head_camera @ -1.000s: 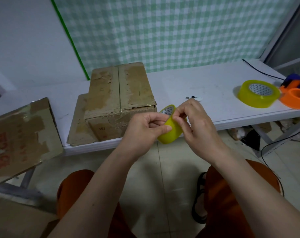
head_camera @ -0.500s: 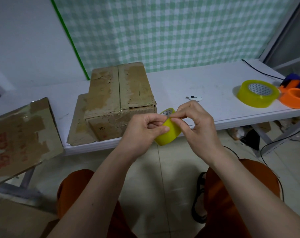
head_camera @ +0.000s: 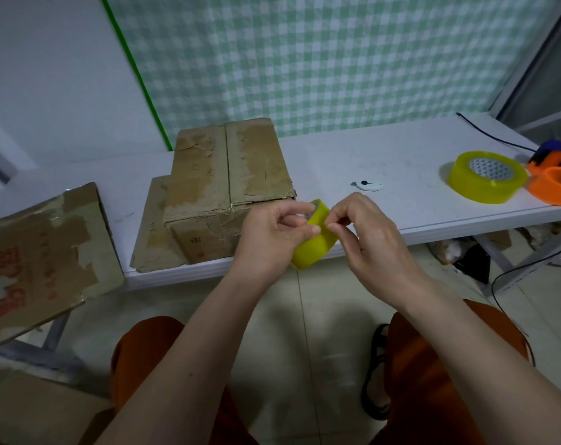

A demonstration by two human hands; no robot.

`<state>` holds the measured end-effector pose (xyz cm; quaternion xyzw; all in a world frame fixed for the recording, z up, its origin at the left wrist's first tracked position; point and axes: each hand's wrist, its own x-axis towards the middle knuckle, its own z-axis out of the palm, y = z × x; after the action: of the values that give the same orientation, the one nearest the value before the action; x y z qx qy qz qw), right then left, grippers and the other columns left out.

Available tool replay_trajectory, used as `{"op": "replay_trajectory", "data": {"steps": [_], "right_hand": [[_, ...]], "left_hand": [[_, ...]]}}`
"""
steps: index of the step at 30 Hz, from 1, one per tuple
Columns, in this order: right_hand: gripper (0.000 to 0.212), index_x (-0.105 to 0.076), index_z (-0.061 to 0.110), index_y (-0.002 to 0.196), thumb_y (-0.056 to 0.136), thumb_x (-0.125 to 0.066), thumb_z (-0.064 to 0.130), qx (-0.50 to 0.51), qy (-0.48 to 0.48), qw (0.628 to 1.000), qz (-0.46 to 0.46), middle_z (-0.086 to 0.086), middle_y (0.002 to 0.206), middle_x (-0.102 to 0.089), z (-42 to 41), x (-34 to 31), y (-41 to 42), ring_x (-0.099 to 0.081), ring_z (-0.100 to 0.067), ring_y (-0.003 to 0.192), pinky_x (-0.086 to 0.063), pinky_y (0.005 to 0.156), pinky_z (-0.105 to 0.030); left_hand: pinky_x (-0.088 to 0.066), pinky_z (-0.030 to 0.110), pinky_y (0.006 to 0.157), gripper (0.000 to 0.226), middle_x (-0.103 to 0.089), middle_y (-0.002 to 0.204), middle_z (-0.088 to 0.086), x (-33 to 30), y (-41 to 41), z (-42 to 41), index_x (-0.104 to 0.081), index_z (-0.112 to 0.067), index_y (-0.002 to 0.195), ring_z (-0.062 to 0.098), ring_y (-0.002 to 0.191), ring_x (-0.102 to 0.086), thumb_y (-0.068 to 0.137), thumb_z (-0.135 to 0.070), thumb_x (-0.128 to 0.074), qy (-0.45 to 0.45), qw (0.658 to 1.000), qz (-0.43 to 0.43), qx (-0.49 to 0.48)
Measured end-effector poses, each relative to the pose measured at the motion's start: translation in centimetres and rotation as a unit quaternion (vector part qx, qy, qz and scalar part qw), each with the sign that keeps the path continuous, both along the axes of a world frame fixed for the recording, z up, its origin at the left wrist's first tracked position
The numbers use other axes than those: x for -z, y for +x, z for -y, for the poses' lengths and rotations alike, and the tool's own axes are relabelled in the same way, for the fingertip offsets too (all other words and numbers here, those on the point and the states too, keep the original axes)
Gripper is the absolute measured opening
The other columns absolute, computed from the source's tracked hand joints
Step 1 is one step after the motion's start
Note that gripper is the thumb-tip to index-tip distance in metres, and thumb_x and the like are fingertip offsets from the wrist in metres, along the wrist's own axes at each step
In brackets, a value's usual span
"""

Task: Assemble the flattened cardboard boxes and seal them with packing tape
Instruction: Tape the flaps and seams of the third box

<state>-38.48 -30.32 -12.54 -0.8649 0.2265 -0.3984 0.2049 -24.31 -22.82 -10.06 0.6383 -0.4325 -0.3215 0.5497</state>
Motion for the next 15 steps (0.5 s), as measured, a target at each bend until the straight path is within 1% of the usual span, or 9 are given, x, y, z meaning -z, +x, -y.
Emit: {"op": "replay_trajectory", "data": {"steps": [2,3,5,7,9,10,11,13,15], "right_hand": [[0.014,-0.057,0.007,0.088,0.092,-0.048,0.018,-0.002,0.014,1.000,-0.015,0.002,0.087,-0.053,0.0,-0.5,-0.2,-0.053,-0.017,0.081,-0.040,0.073,-0.020],[0.010,-0.058,0.009,0.087,0.091,-0.051,0.016,0.000,0.029,0.999,-0.012,0.004,0.085,-0.054,0.2,-0.7,-0.3,-0.054,-0.015,0.080,-0.040,0.072,-0.017],[0.006,-0.062,0.016,0.085,0.088,-0.059,0.012,-0.002,0.088,0.996,0.010,0.007,0.082,-0.058,0.4,-1.2,-0.5,-0.057,-0.009,0.079,-0.044,0.074,-0.015],[0.018,-0.066,0.020,0.085,0.088,-0.062,0.003,-0.013,0.158,0.986,0.057,0.007,0.084,-0.064,0.4,-1.6,-0.5,-0.061,-0.008,0.081,-0.048,0.078,-0.020],[0.028,-0.067,0.020,0.095,0.090,-0.056,-0.005,-0.028,0.225,0.964,0.139,0.000,0.087,-0.067,0.1,-1.9,-0.3,-0.064,-0.008,0.081,-0.052,0.080,-0.024],[0.034,-0.065,0.021,0.101,0.091,-0.051,-0.009,-0.025,0.242,0.955,0.171,-0.005,0.090,-0.066,0.1,-2.0,-0.3,-0.064,-0.009,0.080,-0.052,0.080,-0.023],[0.040,-0.064,0.022,0.104,0.091,-0.047,-0.012,-0.016,0.242,0.952,0.184,-0.007,0.095,-0.064,0.1,-2.1,-0.3,-0.064,-0.010,0.081,-0.052,0.080,-0.022],[0.050,-0.065,0.027,0.101,0.089,-0.040,-0.015,0.005,0.223,0.963,0.149,-0.001,0.101,-0.060,0.5,-2.1,-0.5,-0.062,-0.010,0.086,-0.051,0.081,-0.020],[0.050,-0.066,0.031,0.096,0.087,-0.044,-0.013,-0.008,0.234,0.969,0.075,0.004,0.104,-0.059,0.7,-2.0,-0.7,-0.059,-0.007,0.095,-0.047,0.084,-0.019]], "left_hand": [[-0.051,0.028,0.075,0.040,-0.064,0.077,0.005,0.0,0.2,0.1,-0.066,-0.033,0.099,0.009,0.069,-0.059,0.078,-0.001,-0.075,0.003,1.000,0.012,0.014],[-0.050,0.029,0.076,0.041,-0.064,0.077,0.005,-0.1,0.3,0.2,-0.066,-0.036,0.099,0.009,0.069,-0.058,0.079,-0.001,-0.075,0.009,0.999,0.019,0.029],[-0.048,0.027,0.075,0.034,-0.062,0.074,0.001,-0.3,0.4,0.2,-0.068,-0.035,0.092,0.004,0.065,-0.055,0.081,-0.003,-0.073,0.022,0.998,0.040,0.051],[-0.048,0.021,0.073,0.029,-0.064,0.075,-0.002,-0.5,0.4,0.3,-0.070,-0.032,0.083,0.000,0.065,-0.056,0.082,-0.004,-0.072,0.021,0.998,0.034,0.051],[-0.047,0.014,0.068,0.027,-0.067,0.078,-0.004,-0.7,0.3,0.3,-0.071,-0.029,0.078,-0.002,0.068,-0.058,0.083,-0.002,-0.070,0.013,0.999,-0.004,0.045],[-0.046,0.012,0.067,0.026,-0.067,0.079,-0.006,-0.7,0.4,0.4,-0.071,-0.026,0.078,-0.003,0.069,-0.058,0.084,-0.001,-0.069,0.012,0.999,-0.019,0.042],[-0.046,0.013,0.068,0.025,-0.067,0.080,-0.006,-0.6,0.4,0.3,-0.071,-0.024,0.078,-0.002,0.072,-0.058,0.084,0.000,-0.068,0.014,0.999,-0.030,0.040],[-0.046,0.019,0.072,0.021,-0.068,0.086,0.001,-0.3,0.5,0.2,-0.071,-0.020,0.081,0.007,0.080,-0.058,0.085,0.001,-0.066,0.019,0.997,-0.064,0.043],[-0.048,0.027,0.076,0.019,-0.068,0.092,0.008,0.0,0.7,0.0,-0.070,-0.017,0.083,0.015,0.085,-0.059,0.086,0.001,-0.064,0.025,0.992,-0.106,0.057]]}}
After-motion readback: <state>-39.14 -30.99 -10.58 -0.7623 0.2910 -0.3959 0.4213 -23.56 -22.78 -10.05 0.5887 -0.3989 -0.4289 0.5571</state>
